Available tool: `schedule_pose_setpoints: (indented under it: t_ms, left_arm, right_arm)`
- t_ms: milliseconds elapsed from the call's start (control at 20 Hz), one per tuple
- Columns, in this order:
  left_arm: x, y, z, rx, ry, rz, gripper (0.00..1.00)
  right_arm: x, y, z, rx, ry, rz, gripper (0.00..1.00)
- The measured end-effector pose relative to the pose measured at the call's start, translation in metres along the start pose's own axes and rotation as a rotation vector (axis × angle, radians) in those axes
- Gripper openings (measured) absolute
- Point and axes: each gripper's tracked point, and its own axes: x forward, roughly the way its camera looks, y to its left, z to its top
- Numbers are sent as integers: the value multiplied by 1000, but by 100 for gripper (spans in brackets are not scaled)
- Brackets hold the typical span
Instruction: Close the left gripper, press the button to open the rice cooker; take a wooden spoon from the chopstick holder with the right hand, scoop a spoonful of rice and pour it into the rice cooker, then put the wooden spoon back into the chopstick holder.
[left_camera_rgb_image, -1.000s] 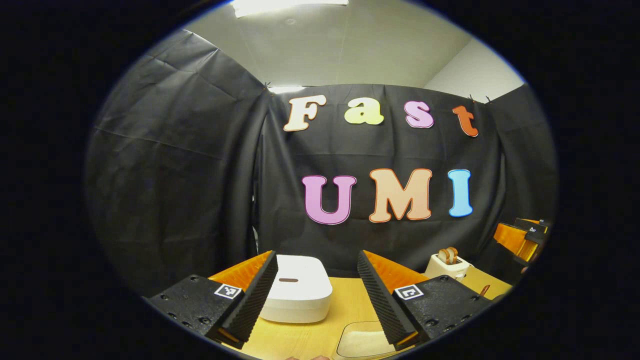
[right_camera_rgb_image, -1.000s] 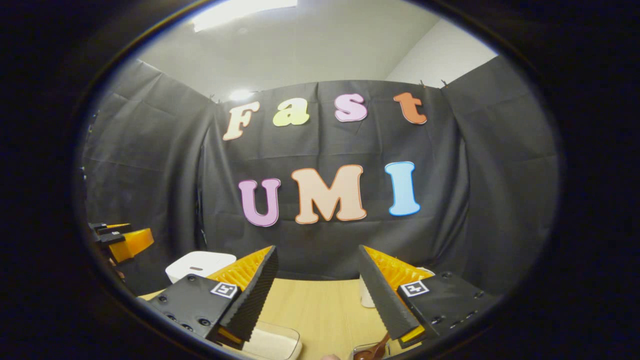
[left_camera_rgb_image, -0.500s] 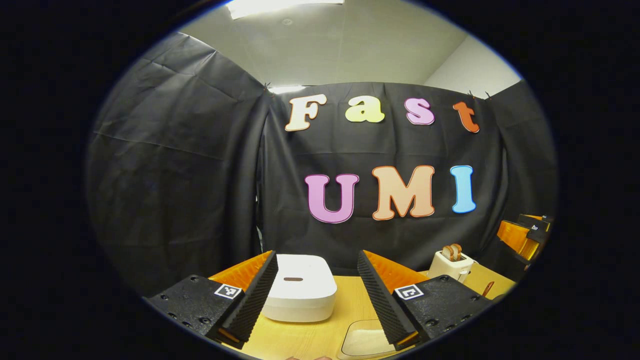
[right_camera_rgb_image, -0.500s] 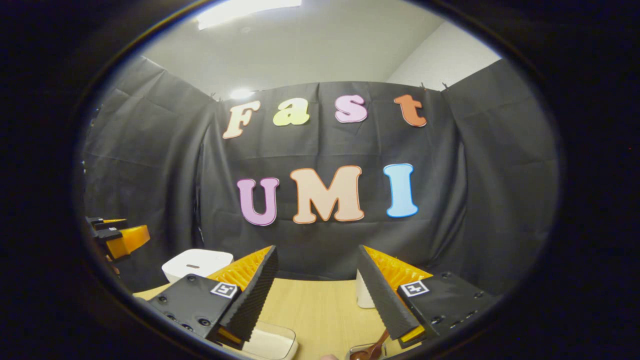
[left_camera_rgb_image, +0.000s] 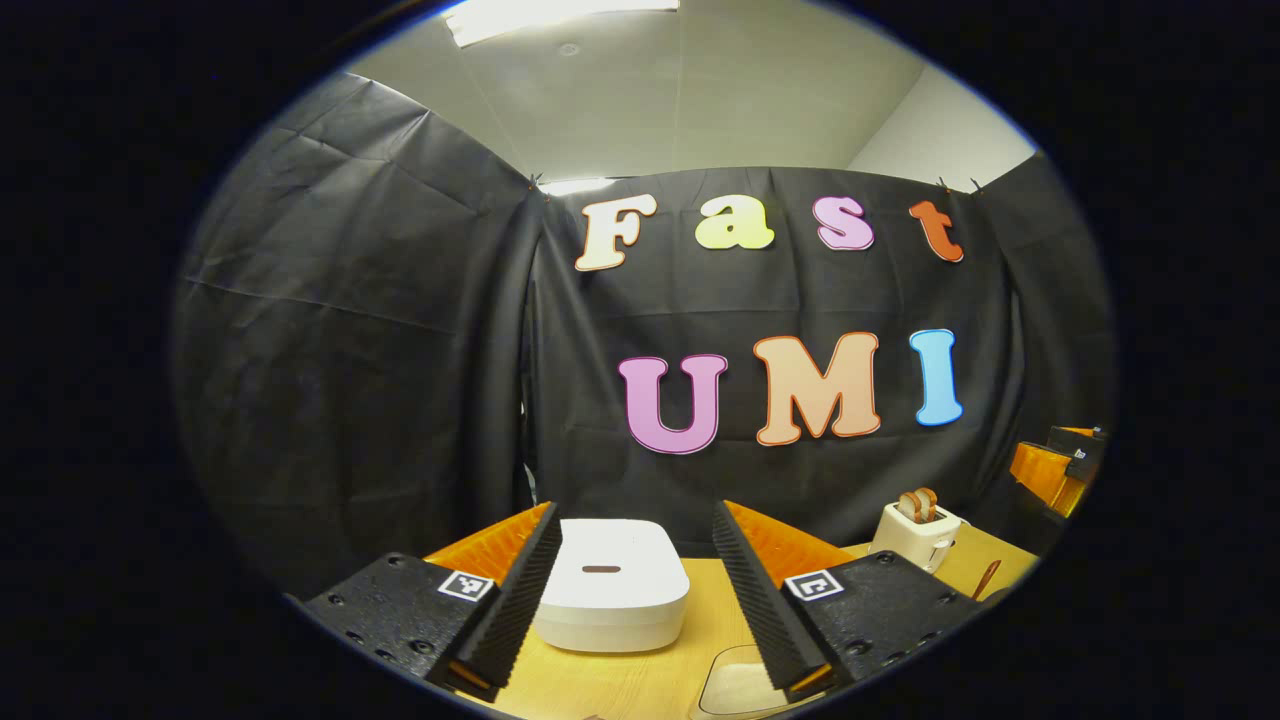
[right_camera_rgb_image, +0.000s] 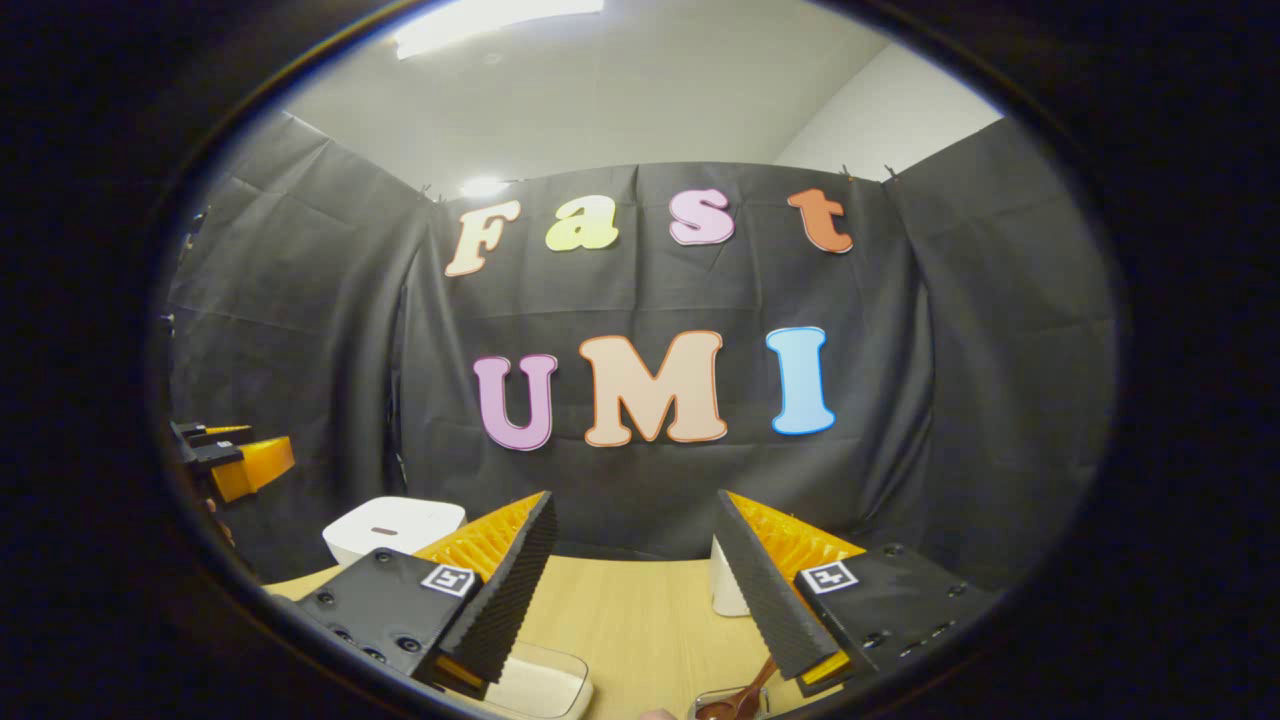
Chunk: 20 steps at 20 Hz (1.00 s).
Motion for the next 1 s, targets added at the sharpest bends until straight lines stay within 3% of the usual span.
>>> schedule_pose_setpoints:
  t_ms: [250, 350, 550, 700, 1000]
  left_arm:
    - [4, 13, 5, 12, -10, 28, 60]
    - [5, 8, 4, 13, -4, -5, 46]
    - [12, 9, -5, 19, 32, -21, 7]
    - [15, 9, -4, 8, 22, -32, 0]
    - [44, 24, -14, -31, 45, -30, 0]
  right_arm:
    - [-2, 1, 2, -6, -6, 3, 100]
    - [-1, 2, 2, -2, -9, 6, 100]
    - [-1, 5, 5, 2, -17, 15, 100]
    - [-2, 5, 5, -2, -19, 15, 100]
    - [-5, -3, 6, -12, -25, -19, 100]
